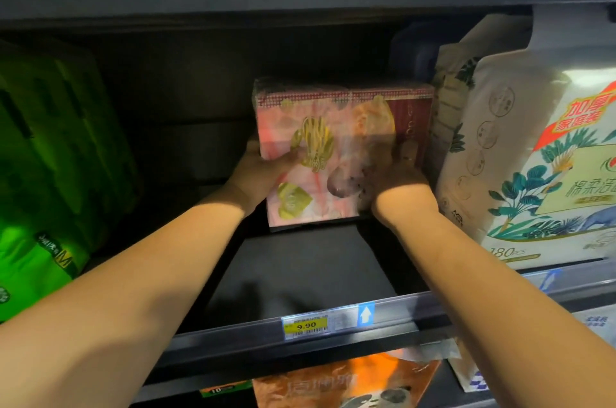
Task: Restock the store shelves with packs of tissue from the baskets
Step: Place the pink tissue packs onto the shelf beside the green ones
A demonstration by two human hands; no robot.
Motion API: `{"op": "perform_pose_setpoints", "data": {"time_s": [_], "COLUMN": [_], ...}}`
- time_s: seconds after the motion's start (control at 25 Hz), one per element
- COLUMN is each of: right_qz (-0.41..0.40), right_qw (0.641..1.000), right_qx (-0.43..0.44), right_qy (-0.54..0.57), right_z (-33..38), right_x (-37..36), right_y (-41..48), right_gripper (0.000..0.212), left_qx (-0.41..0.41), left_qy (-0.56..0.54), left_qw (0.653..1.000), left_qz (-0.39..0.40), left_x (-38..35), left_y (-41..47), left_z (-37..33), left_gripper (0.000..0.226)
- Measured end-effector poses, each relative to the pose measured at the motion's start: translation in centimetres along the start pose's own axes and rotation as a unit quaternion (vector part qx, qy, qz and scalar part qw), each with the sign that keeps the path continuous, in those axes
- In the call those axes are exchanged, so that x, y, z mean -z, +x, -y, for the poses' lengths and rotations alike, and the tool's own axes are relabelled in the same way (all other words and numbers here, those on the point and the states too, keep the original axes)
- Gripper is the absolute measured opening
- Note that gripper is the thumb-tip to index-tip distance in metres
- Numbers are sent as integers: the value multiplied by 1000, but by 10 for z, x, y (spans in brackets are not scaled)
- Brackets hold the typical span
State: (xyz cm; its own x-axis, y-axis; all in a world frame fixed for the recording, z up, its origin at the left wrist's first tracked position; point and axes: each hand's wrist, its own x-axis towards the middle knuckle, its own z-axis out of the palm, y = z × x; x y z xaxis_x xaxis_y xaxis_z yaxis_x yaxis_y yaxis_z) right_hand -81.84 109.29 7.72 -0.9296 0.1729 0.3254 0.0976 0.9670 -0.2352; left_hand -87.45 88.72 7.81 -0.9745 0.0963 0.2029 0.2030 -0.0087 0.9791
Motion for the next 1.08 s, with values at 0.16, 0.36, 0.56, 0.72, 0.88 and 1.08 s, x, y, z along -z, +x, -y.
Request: {"op": "perform_pose_setpoints", "data": {"time_s": [0.16, 0.36, 0.56, 0.72, 0.88, 1.08], "right_qz": [1, 77, -7, -42, -48, -19], "right_qw": [997, 992, 999, 997, 997, 997], "right_qx": [42, 11, 36, 41, 18, -71], "right_qy": [-65, -98, -30, -53, -51, -27], "right_z": [-2, 4, 14, -8, -52, -129], "right_x": [3, 15, 42, 68, 76, 72], "right_y": [-8, -41, -98, -157, -225, -319], "right_gripper": [72, 45, 56, 60, 60, 62], "left_qx": [-9, -46, -148, -307, -335, -406], "left_qy": [176, 258, 457, 498, 477, 477], "left_qw": [984, 965, 877, 808, 801, 747], "left_qz": [17, 30, 0, 69, 139, 221], "left_x": [9, 20, 12, -5, -44, -128], "left_y": [-9, -54, -127, -170, -209, -267], "left_z": [-8, -27, -54, -43, -25, 9], "left_gripper": [65, 106, 91, 94, 89, 83]}}
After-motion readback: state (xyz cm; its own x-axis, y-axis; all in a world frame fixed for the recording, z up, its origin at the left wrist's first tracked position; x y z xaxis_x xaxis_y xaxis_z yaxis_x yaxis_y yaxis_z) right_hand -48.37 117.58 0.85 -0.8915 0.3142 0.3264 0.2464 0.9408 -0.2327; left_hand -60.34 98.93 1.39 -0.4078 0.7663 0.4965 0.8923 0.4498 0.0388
